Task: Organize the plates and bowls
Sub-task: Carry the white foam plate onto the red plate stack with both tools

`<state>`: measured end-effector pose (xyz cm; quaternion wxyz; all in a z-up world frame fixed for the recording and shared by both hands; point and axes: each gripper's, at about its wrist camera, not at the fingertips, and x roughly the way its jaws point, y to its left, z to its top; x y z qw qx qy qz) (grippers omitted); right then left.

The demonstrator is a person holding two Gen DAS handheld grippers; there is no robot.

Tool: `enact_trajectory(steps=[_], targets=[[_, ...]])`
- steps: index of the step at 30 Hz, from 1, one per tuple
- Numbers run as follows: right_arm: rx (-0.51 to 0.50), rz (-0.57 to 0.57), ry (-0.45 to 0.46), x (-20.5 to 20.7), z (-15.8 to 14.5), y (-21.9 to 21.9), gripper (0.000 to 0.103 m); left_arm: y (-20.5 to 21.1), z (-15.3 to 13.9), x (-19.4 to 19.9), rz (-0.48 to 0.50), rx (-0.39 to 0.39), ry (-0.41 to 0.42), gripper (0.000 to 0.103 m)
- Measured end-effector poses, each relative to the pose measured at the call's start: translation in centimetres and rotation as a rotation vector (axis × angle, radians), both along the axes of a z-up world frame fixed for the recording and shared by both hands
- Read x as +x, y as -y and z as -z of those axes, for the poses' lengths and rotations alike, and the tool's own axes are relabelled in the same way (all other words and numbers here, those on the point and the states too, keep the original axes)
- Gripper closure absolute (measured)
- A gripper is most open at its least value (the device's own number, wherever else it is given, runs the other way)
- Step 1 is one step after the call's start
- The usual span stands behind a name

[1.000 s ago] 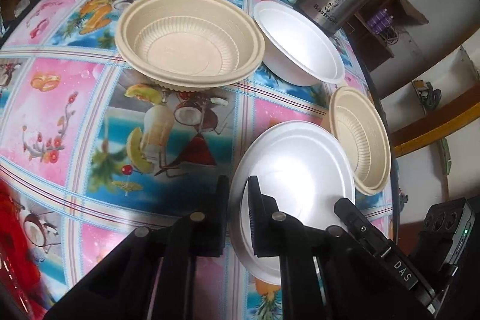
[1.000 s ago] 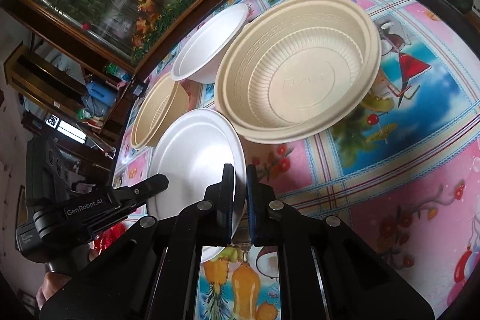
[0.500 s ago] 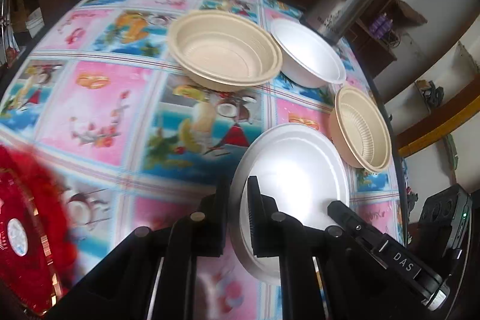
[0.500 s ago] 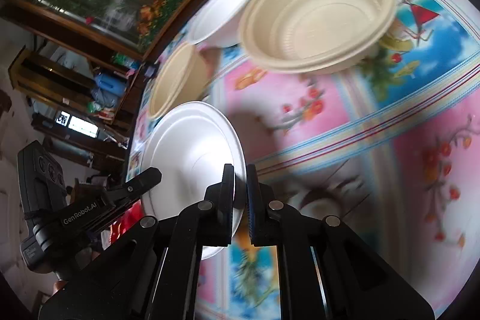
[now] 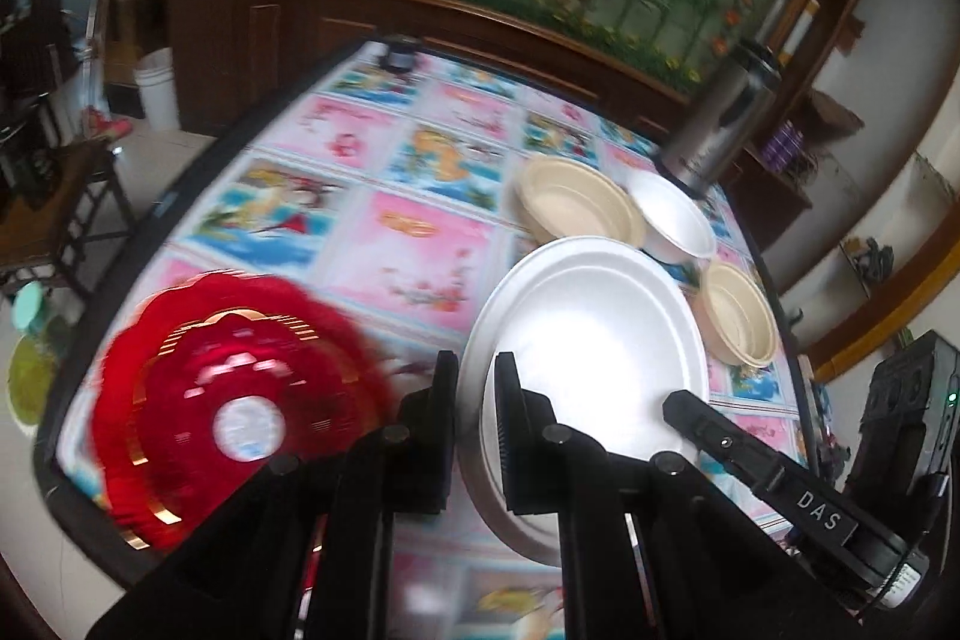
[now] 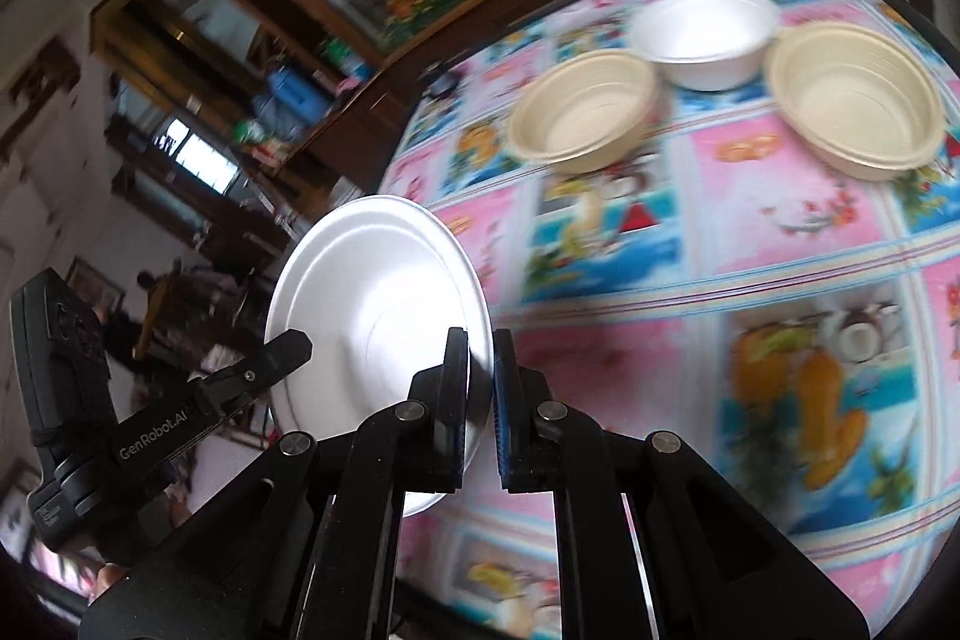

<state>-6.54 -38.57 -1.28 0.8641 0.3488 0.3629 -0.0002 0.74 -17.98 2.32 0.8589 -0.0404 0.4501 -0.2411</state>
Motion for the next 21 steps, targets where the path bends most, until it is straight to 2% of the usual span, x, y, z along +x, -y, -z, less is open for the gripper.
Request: enact_trajectory(steps=[9,14,21], targets=[[-0.078,-0.163,-0.026,3.8,-0.3,-8.7,0.096,-8.6,1.3,0.6,-0.134,0.01,-0.035,0.093],[-0.097,-0.213,-0.064,5.9,1.3,-12.4,0.096,-11.1,3.1,1.7,-0.183,0.035,-0.073,0.093],[-0.121,-0.228,-0.121,8.0,3.5,-14.2,0.095,-12.4,6.2,3.3,-0.204,0.057,-0.146,0.093]])
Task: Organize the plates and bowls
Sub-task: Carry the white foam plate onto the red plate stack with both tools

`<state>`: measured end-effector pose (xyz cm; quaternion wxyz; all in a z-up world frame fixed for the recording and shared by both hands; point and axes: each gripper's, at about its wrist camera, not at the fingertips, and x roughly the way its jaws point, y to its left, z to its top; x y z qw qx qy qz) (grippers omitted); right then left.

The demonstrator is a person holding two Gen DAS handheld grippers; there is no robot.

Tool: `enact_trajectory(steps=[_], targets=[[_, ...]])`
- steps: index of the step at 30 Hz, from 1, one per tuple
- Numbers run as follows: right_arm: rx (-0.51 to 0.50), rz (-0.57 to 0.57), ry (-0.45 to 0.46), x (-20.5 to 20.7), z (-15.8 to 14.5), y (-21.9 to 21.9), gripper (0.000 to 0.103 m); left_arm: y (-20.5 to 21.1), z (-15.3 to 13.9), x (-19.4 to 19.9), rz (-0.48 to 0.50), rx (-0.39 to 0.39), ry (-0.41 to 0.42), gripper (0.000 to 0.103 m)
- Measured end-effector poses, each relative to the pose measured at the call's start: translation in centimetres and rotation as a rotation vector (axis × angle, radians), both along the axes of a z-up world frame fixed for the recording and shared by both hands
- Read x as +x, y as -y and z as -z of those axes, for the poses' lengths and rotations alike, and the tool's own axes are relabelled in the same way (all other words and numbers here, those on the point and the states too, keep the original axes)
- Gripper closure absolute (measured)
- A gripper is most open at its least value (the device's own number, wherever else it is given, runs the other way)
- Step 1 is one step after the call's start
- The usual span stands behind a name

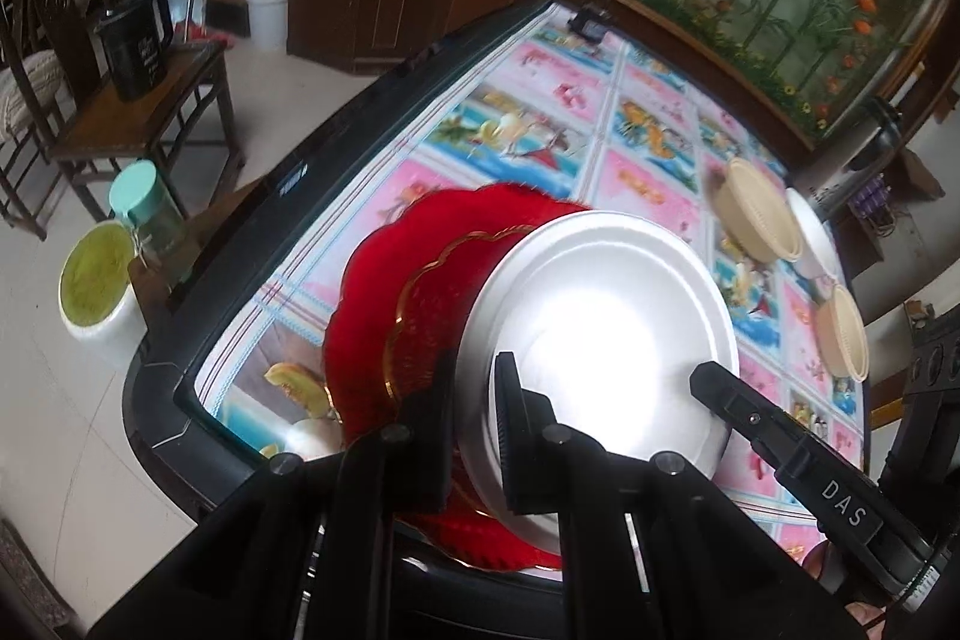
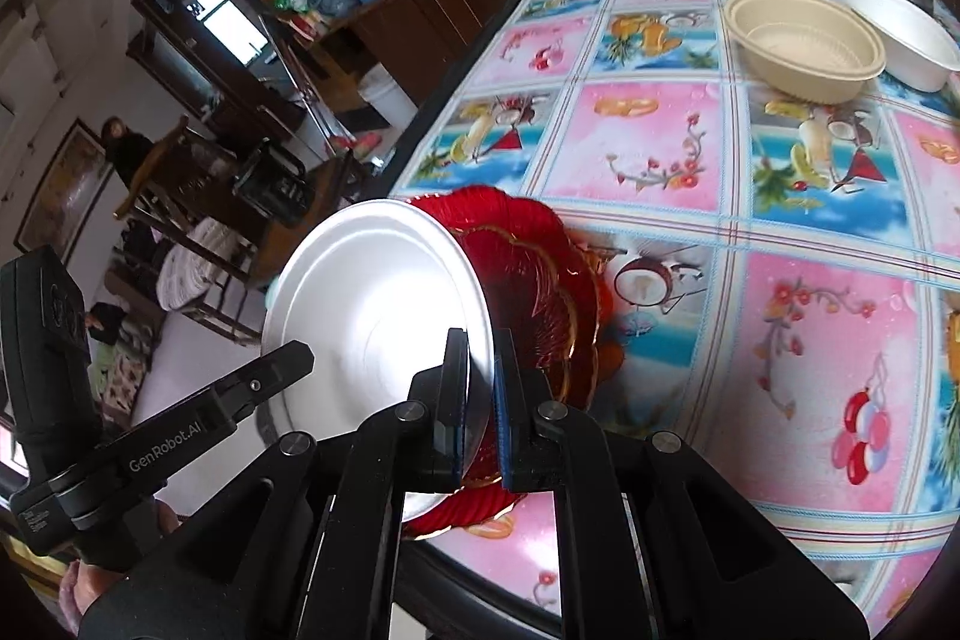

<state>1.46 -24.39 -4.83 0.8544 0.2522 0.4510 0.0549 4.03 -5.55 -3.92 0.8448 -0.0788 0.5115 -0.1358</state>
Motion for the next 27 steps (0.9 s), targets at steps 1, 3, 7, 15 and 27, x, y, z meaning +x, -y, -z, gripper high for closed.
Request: enact_trajectory(steps=[1,3,7,15,27], targets=[[0.001,-0.002,-0.012,0.4,0.5,-0.1,0.095,-0.3,0.3,0.0,-0.001,0.002,-0.006,0.093],[0.003,-0.002,-0.026,0.7,1.1,-0.2,0.095,-0.4,0.9,0.4,-0.005,0.0,-0.023,0.093],[-0.002,-0.006,-0.043,1.2,2.0,-0.5,0.095,-0.6,1.6,0.7,-0.009,0.01,-0.039,0.093],[-0.001,-0.005,-0.064,1.9,3.3,-0.4,0.095,-0.6,2.9,0.9,-0.001,0.038,-0.062,0.092],[-0.071,-0.046,-0.008,1.5,2.7,-1.2,0.095,-0.8,1.8,0.4,0.0,0.116,-0.035,0.071]])
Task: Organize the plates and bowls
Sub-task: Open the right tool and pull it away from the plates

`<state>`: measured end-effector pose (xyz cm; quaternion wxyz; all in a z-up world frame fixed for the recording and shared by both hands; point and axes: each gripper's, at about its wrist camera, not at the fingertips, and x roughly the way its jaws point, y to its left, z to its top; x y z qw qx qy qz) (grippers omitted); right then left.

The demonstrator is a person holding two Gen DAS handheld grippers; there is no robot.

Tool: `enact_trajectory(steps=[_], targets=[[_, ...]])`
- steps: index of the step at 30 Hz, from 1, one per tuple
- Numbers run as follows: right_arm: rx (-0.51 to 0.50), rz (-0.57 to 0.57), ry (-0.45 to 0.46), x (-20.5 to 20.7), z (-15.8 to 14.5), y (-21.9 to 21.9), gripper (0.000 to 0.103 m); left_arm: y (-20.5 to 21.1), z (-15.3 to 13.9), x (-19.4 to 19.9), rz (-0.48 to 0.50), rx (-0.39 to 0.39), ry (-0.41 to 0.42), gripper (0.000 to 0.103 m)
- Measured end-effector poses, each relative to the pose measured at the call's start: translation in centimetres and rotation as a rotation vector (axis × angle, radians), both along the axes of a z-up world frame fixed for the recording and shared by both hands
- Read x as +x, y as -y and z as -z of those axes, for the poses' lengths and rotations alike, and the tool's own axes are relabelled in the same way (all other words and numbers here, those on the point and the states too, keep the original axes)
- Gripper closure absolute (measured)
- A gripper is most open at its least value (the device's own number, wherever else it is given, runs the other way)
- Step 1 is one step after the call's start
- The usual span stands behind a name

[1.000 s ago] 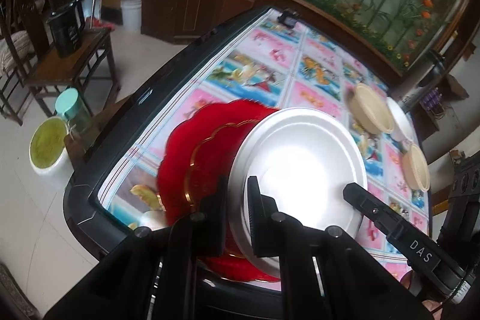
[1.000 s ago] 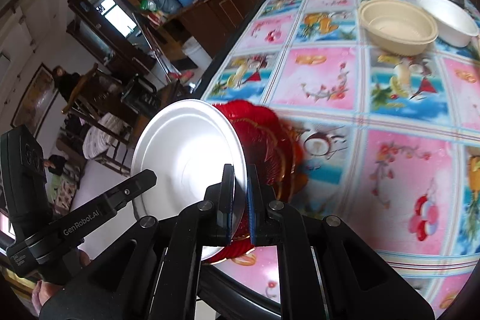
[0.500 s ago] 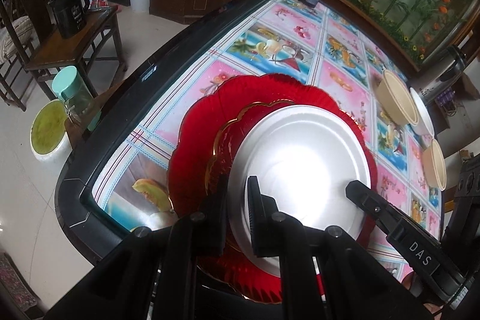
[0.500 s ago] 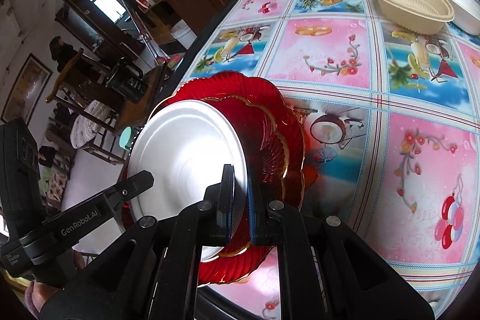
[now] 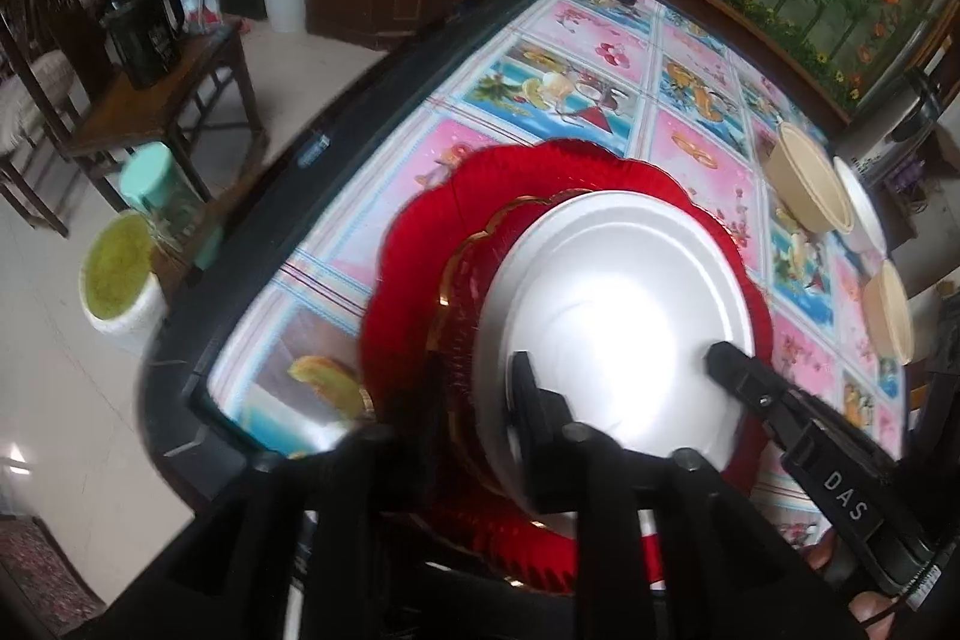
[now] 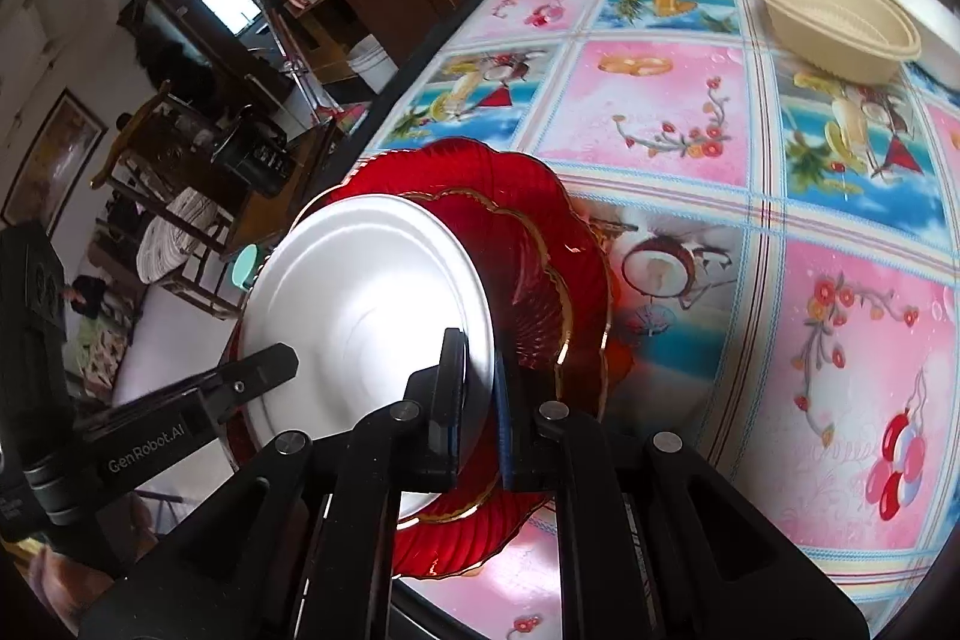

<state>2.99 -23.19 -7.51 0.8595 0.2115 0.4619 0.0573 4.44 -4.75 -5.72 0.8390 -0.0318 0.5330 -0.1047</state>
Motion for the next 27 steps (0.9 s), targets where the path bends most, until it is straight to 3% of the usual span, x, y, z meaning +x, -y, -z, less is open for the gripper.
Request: enact_trajectory(steps=[1,3,9,12,18,21,23,27], targets=[[-0.033,-0.001,0.023,-0.2,-0.4,-0.2,0.094,-0.1,-0.3,-0.1,-0.007,0.022,0.019,0.063],[-0.081,0.0,0.056,-0.5,-0.9,-0.4,0.091,-0.2,-0.7,-0.3,-0.012,0.046,0.047,0.063],[-0.029,0.032,0.113,-1.6,-2.1,1.6,0.091,-0.8,-1.2,-0.1,-0.022,0.031,0.044,0.063],[-0.023,0.063,0.141,-2.4,-2.7,3.1,0.091,-0.9,-2.1,-0.4,-0.058,0.081,0.086,0.063],[-0.004,0.139,0.152,-4.1,-2.5,6.6,0.091,-0.9,-4.8,-2.0,-0.082,0.022,0.177,0.063],[0.003,0.178,0.138,-5.1,-1.7,8.4,0.091,0.9,-6.6,-3.8,-0.054,0.017,0.265,0.058],[0.017,0.204,0.127,-5.8,-1.2,9.7,0.091,2.6,-7.3,-4.9,-0.014,0.003,0.304,0.045],[0.024,0.243,0.115,-7.0,-0.5,11.9,0.091,6.7,-7.5,-6.8,0.113,-0.002,0.339,0.04]])
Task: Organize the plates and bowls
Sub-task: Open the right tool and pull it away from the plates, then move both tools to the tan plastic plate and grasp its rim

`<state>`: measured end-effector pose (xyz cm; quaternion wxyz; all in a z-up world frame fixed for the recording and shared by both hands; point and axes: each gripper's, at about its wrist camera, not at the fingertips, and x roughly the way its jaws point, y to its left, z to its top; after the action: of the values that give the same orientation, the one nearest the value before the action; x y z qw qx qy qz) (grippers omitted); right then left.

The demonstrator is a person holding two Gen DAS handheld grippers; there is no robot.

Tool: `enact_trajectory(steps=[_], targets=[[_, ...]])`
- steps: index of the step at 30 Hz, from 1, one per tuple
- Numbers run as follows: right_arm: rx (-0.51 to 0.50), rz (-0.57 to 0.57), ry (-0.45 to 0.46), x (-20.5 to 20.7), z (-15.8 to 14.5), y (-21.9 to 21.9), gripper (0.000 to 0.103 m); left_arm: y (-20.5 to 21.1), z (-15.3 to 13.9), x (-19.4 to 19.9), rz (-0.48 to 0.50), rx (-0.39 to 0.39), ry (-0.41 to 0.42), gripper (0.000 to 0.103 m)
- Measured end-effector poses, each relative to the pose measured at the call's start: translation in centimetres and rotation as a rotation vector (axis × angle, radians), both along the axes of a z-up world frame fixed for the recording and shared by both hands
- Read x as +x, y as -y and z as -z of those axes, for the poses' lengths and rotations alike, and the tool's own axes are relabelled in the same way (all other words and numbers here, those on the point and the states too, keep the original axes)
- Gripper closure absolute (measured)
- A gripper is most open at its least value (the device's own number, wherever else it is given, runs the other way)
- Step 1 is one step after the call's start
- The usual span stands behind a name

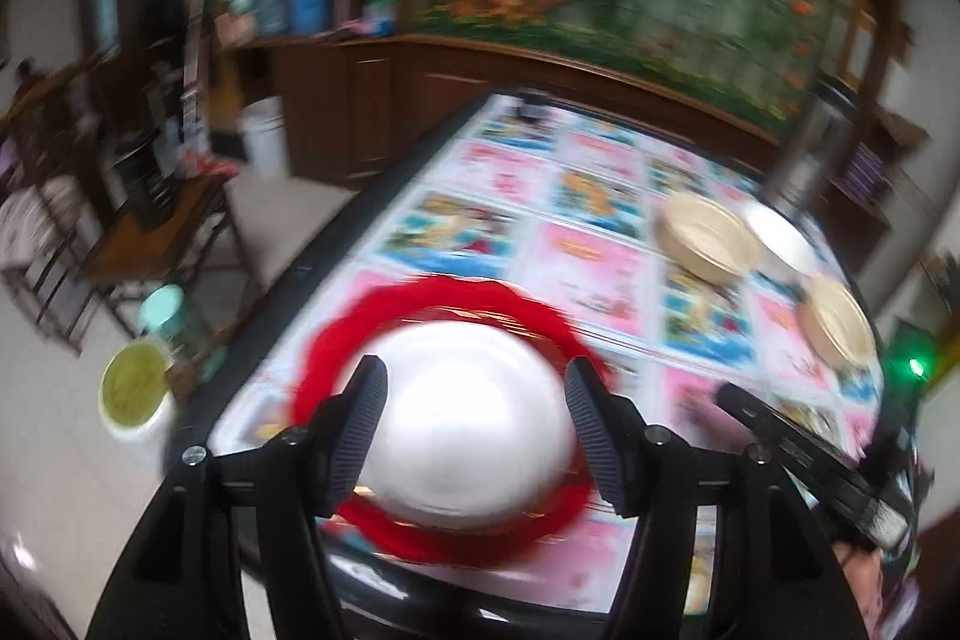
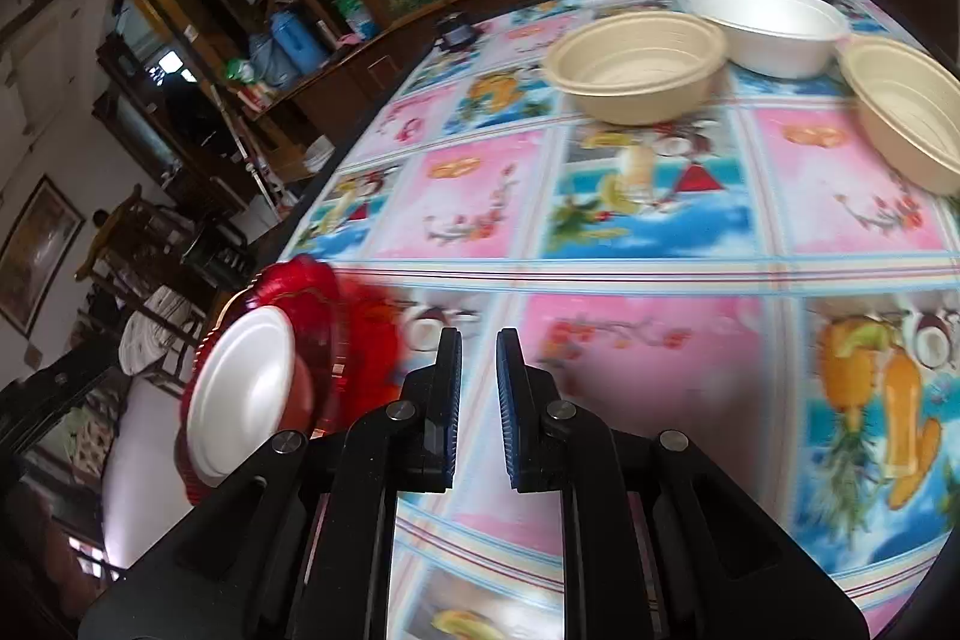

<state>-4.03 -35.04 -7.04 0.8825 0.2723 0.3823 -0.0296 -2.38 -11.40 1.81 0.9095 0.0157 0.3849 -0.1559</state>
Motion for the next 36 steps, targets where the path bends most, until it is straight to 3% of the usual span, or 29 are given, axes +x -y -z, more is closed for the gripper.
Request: enact_trajectory(steps=[4,9,18,23,28,32,36], targets=[[0.021,0.035,-0.007,-1.2,0.6,2.2,0.091,5.0,1.6,-1.3,0.137,0.07,-0.032,0.039],[0.039,0.099,-0.008,-2.8,1.0,5.6,0.091,10.0,4.2,-1.6,0.264,0.101,-0.154,0.039],[0.029,0.367,0.039,-9.7,-0.6,17.1,0.092,17.8,5.3,0.4,0.343,0.086,-0.285,0.039],[0.033,0.513,0.051,-13.2,-2.2,24.3,0.092,23.2,4.5,2.6,0.376,0.074,-0.297,0.039],[0.19,0.522,0.025,-13.3,-1.9,30.8,0.087,28.4,4.3,5.1,0.404,0.017,-0.385,0.039],[0.328,0.474,0.007,-11.4,-0.2,33.4,0.087,31.4,4.3,6.7,0.391,-0.007,-0.42,0.039],[0.35,0.473,-0.014,-10.0,1.2,33.9,0.087,33.5,4.9,8.0,0.367,-0.023,-0.445,0.039]])
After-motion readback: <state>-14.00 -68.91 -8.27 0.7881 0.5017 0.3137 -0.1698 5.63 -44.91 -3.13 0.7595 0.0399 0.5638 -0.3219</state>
